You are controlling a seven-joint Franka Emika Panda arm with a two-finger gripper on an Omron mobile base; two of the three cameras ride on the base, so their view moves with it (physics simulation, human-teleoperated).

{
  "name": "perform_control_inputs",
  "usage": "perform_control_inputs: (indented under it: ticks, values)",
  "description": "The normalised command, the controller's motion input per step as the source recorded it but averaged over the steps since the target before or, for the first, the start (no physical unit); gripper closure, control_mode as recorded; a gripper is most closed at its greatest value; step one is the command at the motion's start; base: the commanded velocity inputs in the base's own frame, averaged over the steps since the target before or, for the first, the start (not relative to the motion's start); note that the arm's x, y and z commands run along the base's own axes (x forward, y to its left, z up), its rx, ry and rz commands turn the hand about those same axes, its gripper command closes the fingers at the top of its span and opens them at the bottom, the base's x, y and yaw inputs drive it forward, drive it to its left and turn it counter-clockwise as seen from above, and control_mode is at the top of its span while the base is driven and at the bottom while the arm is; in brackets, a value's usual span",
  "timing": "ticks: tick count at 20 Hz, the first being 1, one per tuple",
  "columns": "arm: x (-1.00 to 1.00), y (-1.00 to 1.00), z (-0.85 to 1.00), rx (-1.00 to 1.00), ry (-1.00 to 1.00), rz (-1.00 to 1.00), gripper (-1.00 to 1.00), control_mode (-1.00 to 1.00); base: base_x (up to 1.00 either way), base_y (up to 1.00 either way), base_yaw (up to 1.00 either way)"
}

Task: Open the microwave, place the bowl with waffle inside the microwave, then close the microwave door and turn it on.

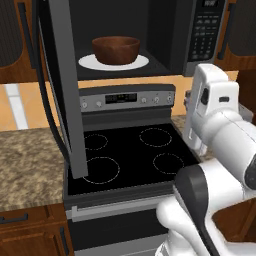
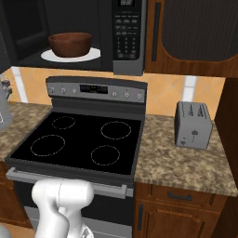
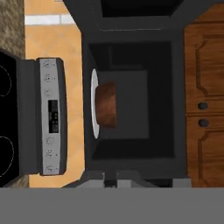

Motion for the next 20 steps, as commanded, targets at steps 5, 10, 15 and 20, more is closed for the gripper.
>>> perform_control_inputs:
  ticks: [5, 10, 15, 20]
  values:
    - [-1.0, 0.25, 0.08, 0.0, 0.07, -0.11, 1.0, -1.0, 0.0, 0.0, 0.0]
    - [-1.0, 0.31, 0.15, -0.02, 0.06, -0.1, 1.0, -1.0, 0.0, 0.0, 0.0]
    - [-0.99, 0.36, 0.0, -0.12, -0.05, -0.03, 1.0, -1.0, 0.0, 0.0, 0.0]
    - [-0.65, 0.67, -0.02, -0.23, -0.14, 0.0, 1.0, -1.0, 0.0, 0.0, 0.0]
